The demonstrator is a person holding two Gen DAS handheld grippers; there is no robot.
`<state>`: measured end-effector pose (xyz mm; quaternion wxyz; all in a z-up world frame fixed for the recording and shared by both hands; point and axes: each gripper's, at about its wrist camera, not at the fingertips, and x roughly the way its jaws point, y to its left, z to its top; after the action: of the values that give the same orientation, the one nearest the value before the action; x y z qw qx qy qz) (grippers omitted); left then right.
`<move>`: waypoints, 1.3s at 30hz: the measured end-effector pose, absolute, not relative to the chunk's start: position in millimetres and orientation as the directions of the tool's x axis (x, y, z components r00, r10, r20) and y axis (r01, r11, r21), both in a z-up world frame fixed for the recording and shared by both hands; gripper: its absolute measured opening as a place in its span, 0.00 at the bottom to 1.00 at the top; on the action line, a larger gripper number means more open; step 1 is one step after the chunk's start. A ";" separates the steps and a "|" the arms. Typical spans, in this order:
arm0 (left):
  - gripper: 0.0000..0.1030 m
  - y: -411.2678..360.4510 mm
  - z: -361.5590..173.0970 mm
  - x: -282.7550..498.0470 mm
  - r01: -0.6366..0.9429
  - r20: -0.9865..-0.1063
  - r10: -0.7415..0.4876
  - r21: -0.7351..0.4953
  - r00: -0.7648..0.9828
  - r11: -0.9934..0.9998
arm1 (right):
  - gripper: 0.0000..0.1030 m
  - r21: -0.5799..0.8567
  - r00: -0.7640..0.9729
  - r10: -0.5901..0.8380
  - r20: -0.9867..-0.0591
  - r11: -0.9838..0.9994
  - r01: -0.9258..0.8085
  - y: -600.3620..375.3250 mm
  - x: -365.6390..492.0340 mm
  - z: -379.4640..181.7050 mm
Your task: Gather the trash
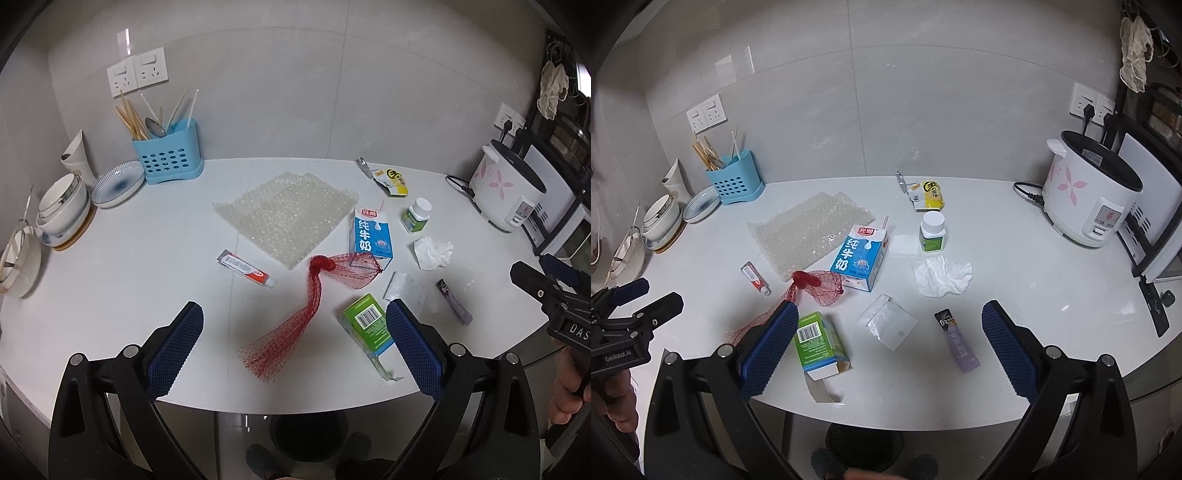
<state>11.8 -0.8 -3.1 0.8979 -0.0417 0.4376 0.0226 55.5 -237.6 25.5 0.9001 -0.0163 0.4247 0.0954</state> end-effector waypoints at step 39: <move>0.94 1.8 -2.4 12.8 -0.064 -0.792 -0.002 -0.052 0.611 0.997 | 0.93 0.023 0.630 0.131 -0.766 0.984 -0.177 -235.0 50.8 30.1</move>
<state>12.8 1.8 -2.4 0.8967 -0.0376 0.4407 0.0172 50.8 -235.0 30.1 0.9022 -0.0272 0.4219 0.0852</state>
